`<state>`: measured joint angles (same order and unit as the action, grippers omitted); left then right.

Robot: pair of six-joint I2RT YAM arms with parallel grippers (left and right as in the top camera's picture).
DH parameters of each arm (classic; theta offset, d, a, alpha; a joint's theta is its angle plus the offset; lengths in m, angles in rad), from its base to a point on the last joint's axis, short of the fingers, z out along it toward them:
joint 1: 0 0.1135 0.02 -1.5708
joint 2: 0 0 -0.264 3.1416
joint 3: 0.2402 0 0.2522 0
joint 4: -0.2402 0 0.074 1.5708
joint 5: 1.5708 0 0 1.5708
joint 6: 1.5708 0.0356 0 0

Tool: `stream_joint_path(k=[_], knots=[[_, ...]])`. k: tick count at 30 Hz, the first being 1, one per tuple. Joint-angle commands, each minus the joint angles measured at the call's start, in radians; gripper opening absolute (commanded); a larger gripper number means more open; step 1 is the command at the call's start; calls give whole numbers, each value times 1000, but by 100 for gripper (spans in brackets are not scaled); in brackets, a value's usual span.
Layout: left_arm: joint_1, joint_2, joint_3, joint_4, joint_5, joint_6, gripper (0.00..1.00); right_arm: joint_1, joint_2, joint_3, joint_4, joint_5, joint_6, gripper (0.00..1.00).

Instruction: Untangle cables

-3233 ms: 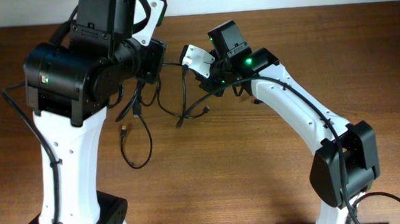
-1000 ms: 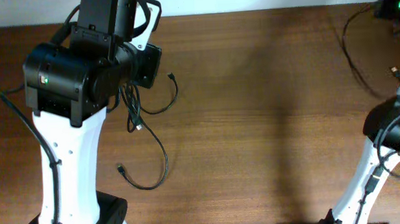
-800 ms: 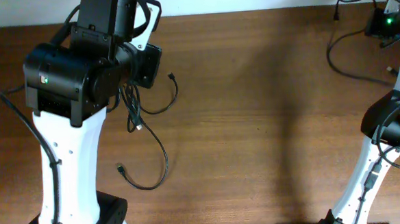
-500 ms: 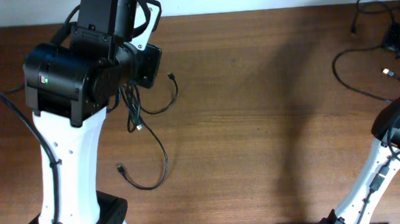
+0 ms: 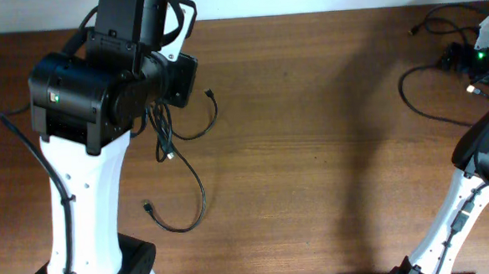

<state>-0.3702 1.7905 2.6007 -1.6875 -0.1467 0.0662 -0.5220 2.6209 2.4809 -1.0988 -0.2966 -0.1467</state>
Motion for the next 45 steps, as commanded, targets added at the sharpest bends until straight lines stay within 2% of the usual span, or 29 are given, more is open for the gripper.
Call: stream_joint_path(k=[1, 7, 14, 17, 20, 24, 29, 32, 34, 36, 38, 42, 45], knots=[[6, -18, 18, 0, 1, -10, 0, 6, -98, 10, -22, -66, -33, 99], [6, -2, 18, 0, 1, -11, 0, 6, -318, 12, -216, 18, -60, 98], [6, 50, 17, 0, 2, -10, 0, 6, -380, 11, -406, 64, -121, 98], [6, 50, 11, 0, 2, -9, 0, 6, -459, 11, -358, 9, -206, 99], [3, 50, 11, 0, 19, -9, 0, 28, -570, 11, -183, -33, -310, 98], [3, 50, 11, 0, 19, -10, 0, 100, -661, 11, 103, -29, -309, 98], [3, 50, 11, 0, 31, -29, 0, 114, -669, -41, 68, -56, -298, 99], [4, 50, 11, 0, 16, -28, 0, 102, -753, -235, 120, -59, -317, 98], [4, 50, 11, 0, -19, -29, 0, 110, -883, -471, 220, -34, -402, 98], [4, 49, 12, 0, -23, -29, 0, 130, -1074, -750, 408, 63, -404, 98], [4, 49, 12, 0, -22, -29, 0, 138, -1233, -951, 584, 103, -401, 98], [3, 50, 12, 13, -8, -13, 0, 141, -1456, -1228, 782, 107, -350, 98], [3, 50, 12, 25, -11, 2, 0, 151, -1519, -1318, 834, 137, -350, 98]])
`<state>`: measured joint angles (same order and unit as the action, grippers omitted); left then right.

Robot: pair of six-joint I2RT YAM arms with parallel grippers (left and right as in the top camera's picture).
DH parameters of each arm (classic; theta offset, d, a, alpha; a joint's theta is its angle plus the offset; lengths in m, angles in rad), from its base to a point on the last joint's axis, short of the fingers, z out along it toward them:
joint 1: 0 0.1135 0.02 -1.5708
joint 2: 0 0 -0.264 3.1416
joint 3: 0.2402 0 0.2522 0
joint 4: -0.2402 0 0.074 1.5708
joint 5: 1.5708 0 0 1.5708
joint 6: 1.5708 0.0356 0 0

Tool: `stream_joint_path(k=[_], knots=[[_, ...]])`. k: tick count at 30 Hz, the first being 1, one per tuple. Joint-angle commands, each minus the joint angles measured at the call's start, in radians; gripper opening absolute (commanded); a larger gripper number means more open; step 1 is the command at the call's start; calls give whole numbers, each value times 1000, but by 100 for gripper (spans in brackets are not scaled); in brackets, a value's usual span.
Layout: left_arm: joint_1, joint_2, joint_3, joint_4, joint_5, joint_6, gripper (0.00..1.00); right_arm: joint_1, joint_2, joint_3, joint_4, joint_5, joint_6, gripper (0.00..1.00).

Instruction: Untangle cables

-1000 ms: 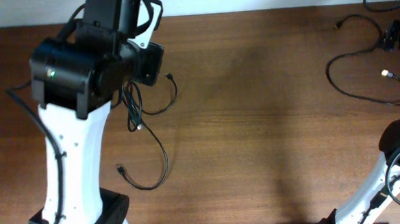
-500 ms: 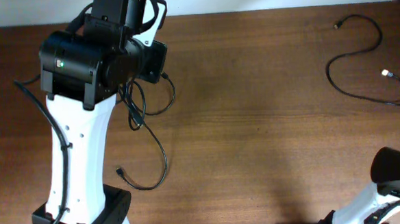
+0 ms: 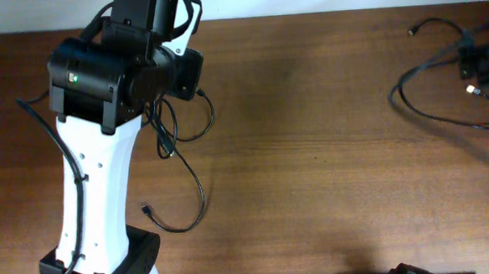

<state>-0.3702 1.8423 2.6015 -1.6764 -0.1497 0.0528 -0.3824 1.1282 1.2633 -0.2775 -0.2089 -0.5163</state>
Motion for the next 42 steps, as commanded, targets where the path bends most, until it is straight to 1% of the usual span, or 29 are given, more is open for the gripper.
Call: stream_joint_path(k=[1, 5, 8, 11, 15, 18, 20, 22, 24, 28, 34, 42], knots=[[3, -2, 11, 15, -4, 15, 0, 11, -28, -105, -26, 49, 21, 99], [3, -2, 11, 14, -5, 16, 0, 11, 40, -107, -114, 54, 43, 98], [3, -3, 11, 0, -4, 27, 0, 7, 202, -107, -179, 102, 111, 99], [3, -3, 11, -12, -4, 31, 0, 7, 331, -107, -187, 117, 169, 98], [3, -4, 11, -11, -4, 31, 0, 0, 463, -107, -150, 132, 272, 98], [4, -4, 11, -11, -5, 31, 0, -27, 507, -108, -153, 132, 275, 98], [4, -4, 11, -11, -5, 31, 0, -64, 528, -108, -138, 135, 305, 99], [4, -4, 11, -11, -5, 31, 0, -134, 534, -108, -117, 124, 369, 99], [4, -4, 11, -11, -5, 31, 0, -182, 537, -108, -98, 61, 358, 98], [4, -4, 11, -11, -5, 31, 0, -243, 587, -109, -88, 58, 330, 98], [4, -4, 11, -11, -5, 31, 0, -246, 713, -109, -76, 55, 331, 99], [4, -4, 11, -11, -5, 31, 0, -247, 731, -109, -12, 68, 331, 98]])
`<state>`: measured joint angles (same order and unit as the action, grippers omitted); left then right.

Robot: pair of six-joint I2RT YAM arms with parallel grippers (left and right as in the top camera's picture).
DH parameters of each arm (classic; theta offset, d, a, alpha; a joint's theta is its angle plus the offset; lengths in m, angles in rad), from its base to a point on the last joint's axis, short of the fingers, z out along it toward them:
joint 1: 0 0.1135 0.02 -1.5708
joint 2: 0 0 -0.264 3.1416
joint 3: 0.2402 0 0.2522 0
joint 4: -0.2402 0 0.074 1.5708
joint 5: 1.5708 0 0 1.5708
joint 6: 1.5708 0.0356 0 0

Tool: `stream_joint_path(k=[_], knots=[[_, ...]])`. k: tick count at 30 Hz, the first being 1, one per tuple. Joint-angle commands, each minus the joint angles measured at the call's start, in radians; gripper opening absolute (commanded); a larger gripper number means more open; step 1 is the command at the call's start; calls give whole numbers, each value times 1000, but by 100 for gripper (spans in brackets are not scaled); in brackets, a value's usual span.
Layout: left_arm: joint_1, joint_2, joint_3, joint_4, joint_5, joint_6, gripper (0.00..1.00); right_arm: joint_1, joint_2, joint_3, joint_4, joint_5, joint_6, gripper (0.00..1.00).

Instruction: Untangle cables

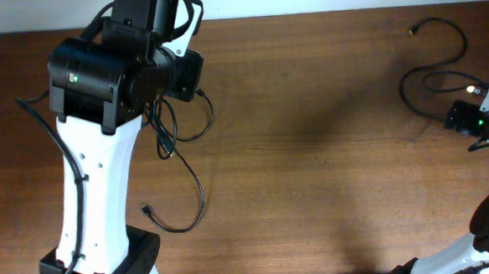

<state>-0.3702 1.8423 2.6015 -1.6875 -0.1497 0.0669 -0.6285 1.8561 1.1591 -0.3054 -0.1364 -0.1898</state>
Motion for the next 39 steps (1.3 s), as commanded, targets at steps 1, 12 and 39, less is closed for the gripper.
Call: stream_joint_path(k=[1, 12, 39], knots=[[3, -4, 11, 0, -4, 16, 0, -1, 3, -5, 23, -5, 6, 98], [3, -4, 11, 0, -4, 16, 0, -8, 4, -5, -9, 367, 867, 99], [3, -4, 11, 0, 31, 16, 0, -6, 125, 0, 203, 334, 916, 4]])
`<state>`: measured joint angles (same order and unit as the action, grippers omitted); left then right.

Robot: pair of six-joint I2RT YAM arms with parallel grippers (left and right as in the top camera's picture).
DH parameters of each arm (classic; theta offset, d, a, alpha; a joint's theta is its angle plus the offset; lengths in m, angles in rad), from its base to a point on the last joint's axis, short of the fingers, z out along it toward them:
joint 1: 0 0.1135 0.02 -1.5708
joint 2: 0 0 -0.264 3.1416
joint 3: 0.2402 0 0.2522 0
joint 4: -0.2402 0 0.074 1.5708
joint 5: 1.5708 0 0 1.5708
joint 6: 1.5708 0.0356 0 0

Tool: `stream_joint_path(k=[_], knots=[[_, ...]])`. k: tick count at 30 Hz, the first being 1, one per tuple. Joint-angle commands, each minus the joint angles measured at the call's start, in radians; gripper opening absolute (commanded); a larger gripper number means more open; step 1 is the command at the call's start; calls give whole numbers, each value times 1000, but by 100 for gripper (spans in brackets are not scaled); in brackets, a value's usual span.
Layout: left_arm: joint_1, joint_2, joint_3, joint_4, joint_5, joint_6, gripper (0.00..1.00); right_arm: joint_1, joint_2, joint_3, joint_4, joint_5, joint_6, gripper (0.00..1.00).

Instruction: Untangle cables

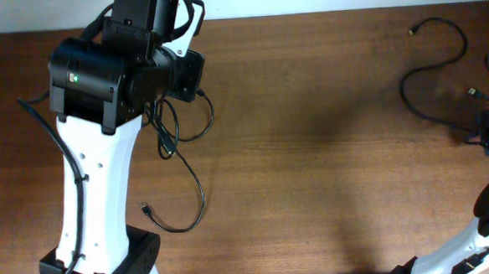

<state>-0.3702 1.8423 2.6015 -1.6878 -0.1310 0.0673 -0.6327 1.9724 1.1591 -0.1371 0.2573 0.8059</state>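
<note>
One black cable [198,177] trails from under my left arm down to a plug [148,210] near the front. A short end with a plug [170,151] hangs beside it. My left gripper [176,103] is above this cable, its fingers hidden under the wrist. A second black cable [410,95] loops at the far right, with one plug [411,32] at the back and another [472,91] nearer the edge. My right gripper sits at the loop's near end, and its fingers are too dark to read.
The brown wooden table [312,150] spans the view, with a white wall strip along its back edge. My left arm's white column and black base [100,262] stand at the front left. The right arm's white links rise at the front right corner.
My right gripper has shifted right and slightly forward, towards the table's right edge. The right cable's inner loop has opened out. The left arm and its cable have not moved.
First my right gripper was at the back right among a bunched cable, and the left arm stood a little further left. Then the left arm had shifted right and the right cable lay wider. Later the right gripper was lower on that cable, and now it sits at the edge.
</note>
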Motion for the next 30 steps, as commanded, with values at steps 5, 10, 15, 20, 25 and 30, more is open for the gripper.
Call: stream_joint_path(k=[5, 10, 15, 20, 25, 30], knots=[[3, -4, 11, 0, 12, 15, 0, 25, 1, 52, 45, -93, -96, 4], [3, -4, 11, 0, 15, 15, 0, 52, 2, 76, 6, -88, -104, 86], [3, -4, 11, 0, 14, 16, 0, 31, -21, 76, -102, 26, -175, 98], [3, -4, 11, 0, 15, 16, 0, 29, -45, 76, -187, 47, -168, 98], [3, -4, 11, 0, 15, 16, 0, 21, -45, 75, -238, 43, -93, 98], [3, -4, 11, 0, 18, 16, 0, 20, -43, 74, -270, 17, 55, 69]])
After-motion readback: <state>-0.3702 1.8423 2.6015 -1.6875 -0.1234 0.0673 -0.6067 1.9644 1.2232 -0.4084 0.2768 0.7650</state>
